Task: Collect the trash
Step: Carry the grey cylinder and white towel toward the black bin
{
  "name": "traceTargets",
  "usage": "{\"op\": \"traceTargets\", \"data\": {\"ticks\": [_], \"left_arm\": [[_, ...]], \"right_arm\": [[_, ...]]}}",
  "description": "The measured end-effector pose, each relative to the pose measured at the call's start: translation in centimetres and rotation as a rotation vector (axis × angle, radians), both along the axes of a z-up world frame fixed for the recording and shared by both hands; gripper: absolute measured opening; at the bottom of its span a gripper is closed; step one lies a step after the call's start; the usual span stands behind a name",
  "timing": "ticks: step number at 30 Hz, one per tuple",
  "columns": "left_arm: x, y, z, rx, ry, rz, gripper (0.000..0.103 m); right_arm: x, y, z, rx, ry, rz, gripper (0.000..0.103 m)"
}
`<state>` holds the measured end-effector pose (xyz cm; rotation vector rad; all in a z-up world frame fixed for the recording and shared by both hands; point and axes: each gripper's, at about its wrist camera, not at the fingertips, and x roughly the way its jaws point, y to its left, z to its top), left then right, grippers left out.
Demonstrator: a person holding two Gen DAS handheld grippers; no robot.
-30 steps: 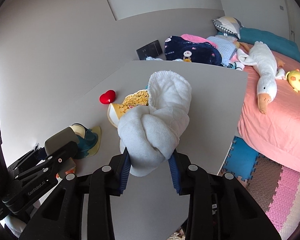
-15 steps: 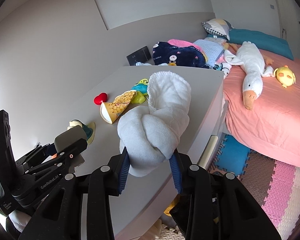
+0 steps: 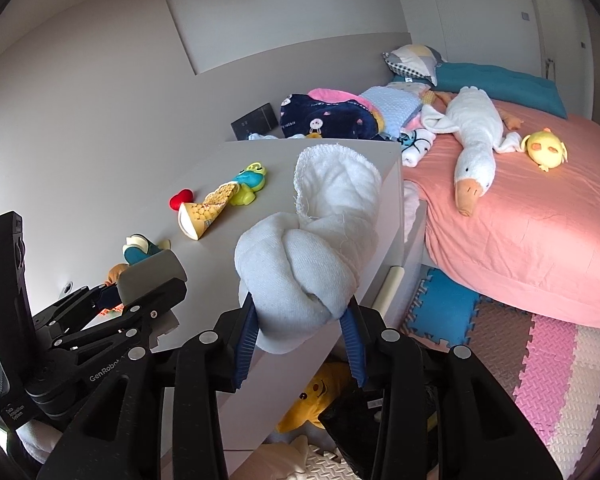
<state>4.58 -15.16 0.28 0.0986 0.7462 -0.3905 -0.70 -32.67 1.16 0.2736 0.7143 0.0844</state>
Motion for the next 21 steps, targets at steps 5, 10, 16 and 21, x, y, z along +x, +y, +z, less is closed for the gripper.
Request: {"op": "traceTargets", "data": {"ticks": [5, 10, 16, 21], "left_arm": [[-0.7, -1.4, 0.0, -0.002, 0.000, -0.027, 0.051], [-1.3, -2.8, 0.0, 0.001, 0.001, -0.055, 0.051], [-1.8, -4.5, 0.1, 0.005, 0.001, -0.088, 0.051], [-2.3, -5.9, 0.1, 0.014, 0.002, -0.119, 0.051]], "right_arm": [[-1.2, -1.3, -0.1, -0.011, 0.003, -0.024, 0.040], [-2.3, -2.6, -0.1, -0.015, 0.005, -0.050, 0.041], [-3.3, -4.0, -0.3, -0.016, 0.009, -0.089, 0.041], [-4.3, -5.3, -0.6, -0.023, 0.012, -0.127, 0.041]]}}
